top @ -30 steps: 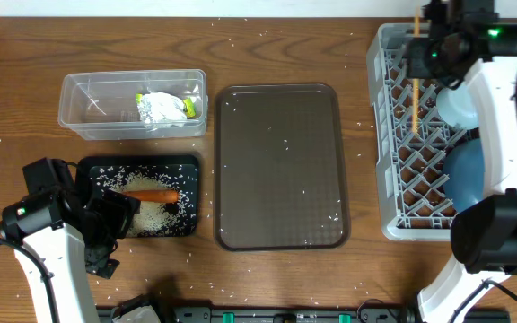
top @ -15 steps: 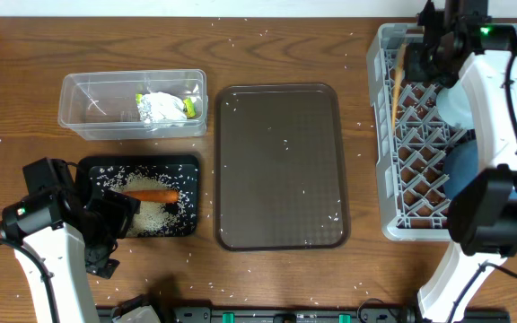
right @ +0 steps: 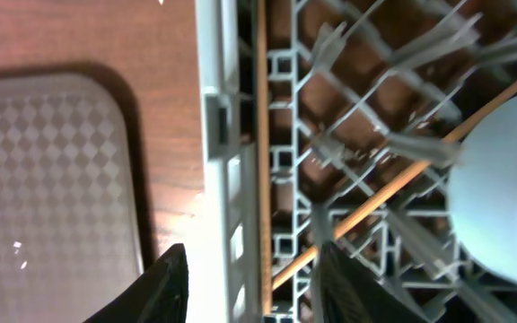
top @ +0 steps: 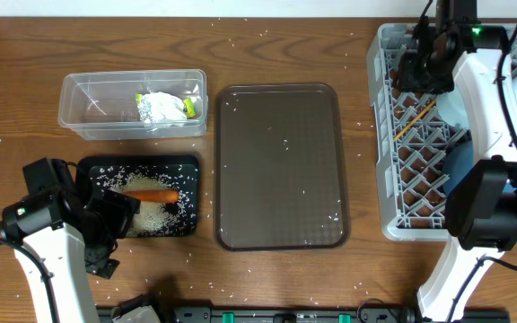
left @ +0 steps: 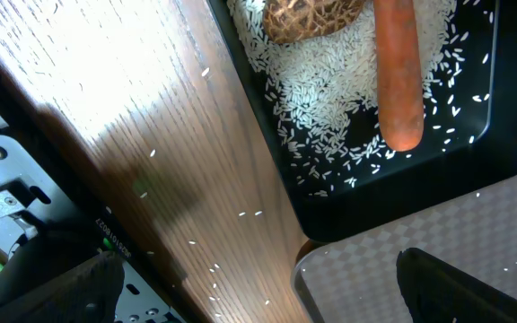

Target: Sort waste into correct bins and load items into the dishwasher rack

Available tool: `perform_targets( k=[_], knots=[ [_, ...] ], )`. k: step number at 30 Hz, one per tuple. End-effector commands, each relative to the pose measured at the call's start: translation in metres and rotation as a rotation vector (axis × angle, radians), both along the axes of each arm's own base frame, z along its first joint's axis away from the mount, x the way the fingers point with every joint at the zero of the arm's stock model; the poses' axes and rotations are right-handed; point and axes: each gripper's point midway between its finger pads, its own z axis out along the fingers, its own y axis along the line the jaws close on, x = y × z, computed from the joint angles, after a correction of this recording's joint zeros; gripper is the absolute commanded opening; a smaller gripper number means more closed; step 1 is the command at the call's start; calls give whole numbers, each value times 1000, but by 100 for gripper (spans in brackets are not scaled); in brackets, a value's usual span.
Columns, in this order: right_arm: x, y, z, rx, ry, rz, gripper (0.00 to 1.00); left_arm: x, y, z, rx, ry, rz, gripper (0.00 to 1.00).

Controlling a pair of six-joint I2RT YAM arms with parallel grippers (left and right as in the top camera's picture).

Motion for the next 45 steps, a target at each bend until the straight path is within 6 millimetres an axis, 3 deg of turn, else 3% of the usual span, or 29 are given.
perform_targets(
  k=[1,6,10,14,19,25,32,33,34,40,45],
  knots=[
    [-6,15,16,48,-11,6,40,-2,2,-1,5,10,17,98],
    [-22,23,44,78,-27,-47,36,-2,2,-1,6,10,17,98],
    [-42,31,80,97,-65,-55,37,-2,2,-1,5,10,17,98],
    [-78,39,111,96,-67,-40,42,-2,2,-1,6,10,17,98],
    [-135,42,127,44,9,-44,49,-2,2,-1,5,10,17,98],
    [-180,36,126,-74,-51,-83,48,-2,2,-1,6,10,17,98],
    [-219,29,107,25,-252,-245,50,-2,2,-1,6,10,17,98],
    [-224,28,101,49,-293,-267,54,-2,2,-1,6,10,17,98],
    [-227,27,96,67,-323,-280,99,-2,2,-1,6,10,17,98],
    [-236,25,69,108,-440,-283,99,-2,2,-1,6,10,17,98],
    [-228,27,52,146,-475,-319,99,-2,2,-1,6,10,17,98]
  ],
)
